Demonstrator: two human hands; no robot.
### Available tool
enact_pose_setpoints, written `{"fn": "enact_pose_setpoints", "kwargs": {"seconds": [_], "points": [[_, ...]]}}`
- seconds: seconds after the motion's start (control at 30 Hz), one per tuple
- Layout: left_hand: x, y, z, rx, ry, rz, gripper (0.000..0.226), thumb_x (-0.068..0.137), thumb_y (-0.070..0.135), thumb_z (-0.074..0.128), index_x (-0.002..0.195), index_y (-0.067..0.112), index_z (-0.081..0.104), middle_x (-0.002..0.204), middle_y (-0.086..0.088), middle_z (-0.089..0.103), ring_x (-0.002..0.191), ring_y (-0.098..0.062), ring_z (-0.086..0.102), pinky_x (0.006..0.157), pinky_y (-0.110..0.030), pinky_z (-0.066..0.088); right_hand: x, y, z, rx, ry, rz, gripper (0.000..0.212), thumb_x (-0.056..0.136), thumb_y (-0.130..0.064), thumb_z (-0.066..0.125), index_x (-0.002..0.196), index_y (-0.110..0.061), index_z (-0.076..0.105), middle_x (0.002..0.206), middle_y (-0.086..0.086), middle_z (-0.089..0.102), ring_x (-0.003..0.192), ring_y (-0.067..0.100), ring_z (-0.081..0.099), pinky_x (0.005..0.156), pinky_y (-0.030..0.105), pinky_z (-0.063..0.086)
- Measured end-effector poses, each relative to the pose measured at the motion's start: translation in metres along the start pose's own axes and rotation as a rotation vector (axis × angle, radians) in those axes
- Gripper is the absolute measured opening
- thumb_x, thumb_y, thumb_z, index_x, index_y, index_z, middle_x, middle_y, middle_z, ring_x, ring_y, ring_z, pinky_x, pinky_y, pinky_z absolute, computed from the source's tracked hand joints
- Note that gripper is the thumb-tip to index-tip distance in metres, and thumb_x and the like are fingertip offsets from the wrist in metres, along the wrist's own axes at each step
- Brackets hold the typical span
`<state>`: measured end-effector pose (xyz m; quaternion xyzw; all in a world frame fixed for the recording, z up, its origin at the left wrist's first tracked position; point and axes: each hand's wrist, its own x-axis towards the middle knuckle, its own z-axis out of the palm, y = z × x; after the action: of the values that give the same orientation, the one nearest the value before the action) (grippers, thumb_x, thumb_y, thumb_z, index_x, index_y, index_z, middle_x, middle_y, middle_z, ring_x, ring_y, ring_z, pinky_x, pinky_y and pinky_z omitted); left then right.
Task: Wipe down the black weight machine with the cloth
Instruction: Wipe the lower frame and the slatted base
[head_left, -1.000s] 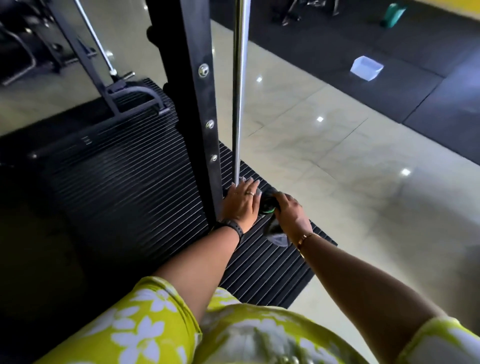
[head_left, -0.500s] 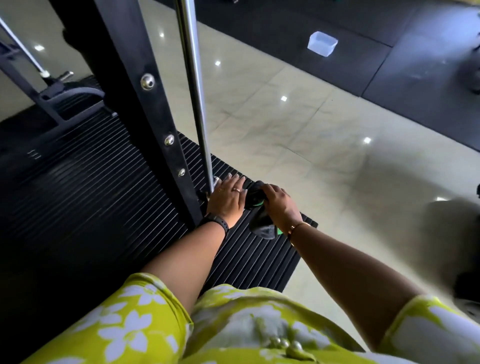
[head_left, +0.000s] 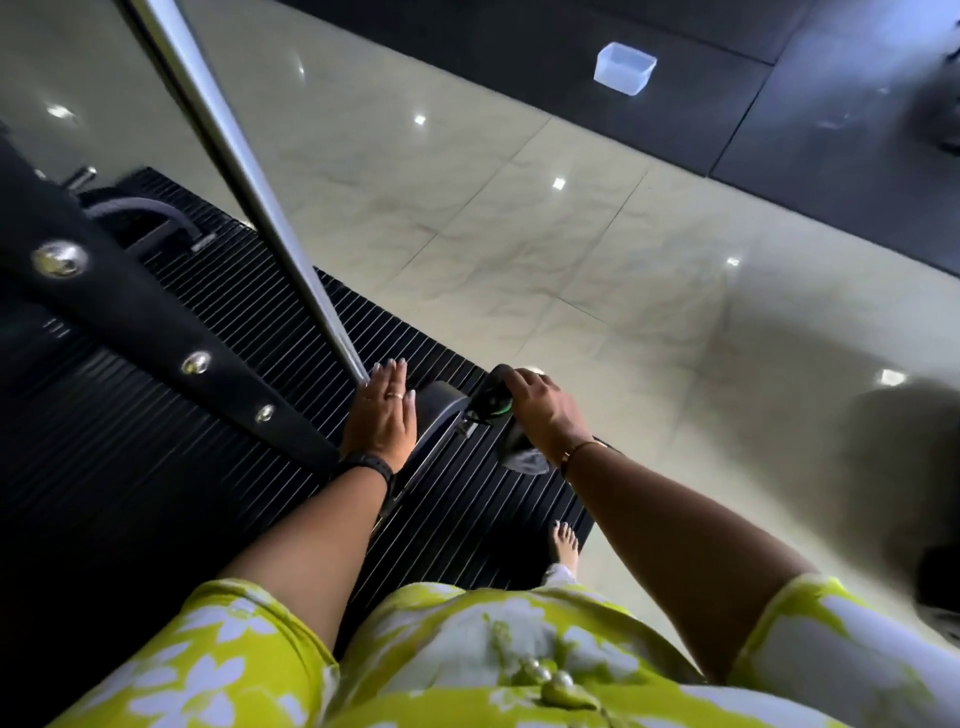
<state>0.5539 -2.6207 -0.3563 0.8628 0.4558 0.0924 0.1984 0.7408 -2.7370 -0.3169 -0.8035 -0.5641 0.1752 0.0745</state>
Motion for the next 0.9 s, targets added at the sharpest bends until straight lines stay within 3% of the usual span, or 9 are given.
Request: {"fn": "enact_pose_setpoints", "kwargs": {"seconds": [0.1,0.3,0.4,0.47,0.57,0.8,0.9], "points": [[0.012,0.01,0.01,0.083,-0.018,0.049,0.062,0.096,0.035,0.019,0.139,0.0,0.047,0.142,-0.022,0.049,0.134,-0.039,0.044,0.114,-0.049,0.025,0.023,0.028,-0.012,-0.018,-0.047,-0.087,0.058,0.094,-0.01,0.057,0.147,-0.014,0.034,0.144,0.015,0.044,0.123,0.03,0.049,0.098,0.036,0.047],[0.037,0.053,0.027,0.138,0.028,-0.063,0.063,0.096,0.033,0.018,0.138,-0.003,0.047,0.142,-0.024,0.048,0.134,-0.041,0.043,0.113,-0.051,0.023,0.062,0.083,-0.04,-0.045,-0.058,-0.292,0.072,0.085,-0.005,0.069,0.148,-0.011,0.035,0.15,0.012,0.04,0.132,0.033,0.042,0.103,0.038,0.044],[0.046,0.079,0.038,0.109,0.074,-0.135,0.062,0.096,0.032,0.019,0.138,-0.004,0.047,0.142,-0.025,0.047,0.134,-0.041,0.042,0.113,-0.051,0.022,0.08,0.097,-0.047,-0.042,-0.072,-0.349,0.059,0.089,-0.003,0.061,0.144,-0.009,0.041,0.148,0.013,0.042,0.132,0.034,0.042,0.102,0.042,0.045],[0.052,0.091,0.045,0.098,0.094,-0.154,0.058,0.097,0.029,0.023,0.136,-0.005,0.05,0.138,-0.026,0.051,0.129,-0.043,0.047,0.108,-0.056,0.03,0.091,0.104,-0.048,-0.083,-0.045,-0.425,0.047,0.093,-0.005,0.055,0.139,-0.006,0.047,0.143,0.016,0.047,0.128,0.037,0.045,0.098,0.049,0.047],[0.061,0.097,0.05,0.126,0.102,-0.158,0.055,0.097,0.027,0.025,0.134,-0.004,0.052,0.135,-0.026,0.054,0.125,-0.044,0.052,0.104,-0.058,0.036,0.102,0.108,-0.046,-0.021,-0.066,-0.48,0.058,0.077,0.006,0.071,0.132,0.0,0.054,0.137,0.021,0.053,0.121,0.044,0.051,0.086,0.052,0.055],[0.078,0.087,0.043,0.106,0.145,-0.305,0.066,0.097,0.036,0.011,0.143,0.0,0.043,0.147,-0.022,0.042,0.139,-0.037,0.036,0.116,-0.046,0.017,0.131,0.1,-0.044,-0.038,-0.063,-0.549,0.08,0.053,-0.003,0.09,0.126,0.0,0.059,0.126,0.019,0.061,0.11,0.042,0.06,0.074,0.046,0.057],[0.088,0.075,0.038,0.073,0.17,-0.371,0.071,0.094,0.039,0.007,0.145,0.001,0.038,0.15,-0.021,0.038,0.142,-0.036,0.031,0.118,-0.043,0.012,0.146,0.09,-0.05,-0.068,-0.092,-0.609,0.074,0.061,-0.003,0.087,0.129,-0.002,0.057,0.128,0.019,0.06,0.114,0.04,0.058,0.081,0.045,0.055]]}}
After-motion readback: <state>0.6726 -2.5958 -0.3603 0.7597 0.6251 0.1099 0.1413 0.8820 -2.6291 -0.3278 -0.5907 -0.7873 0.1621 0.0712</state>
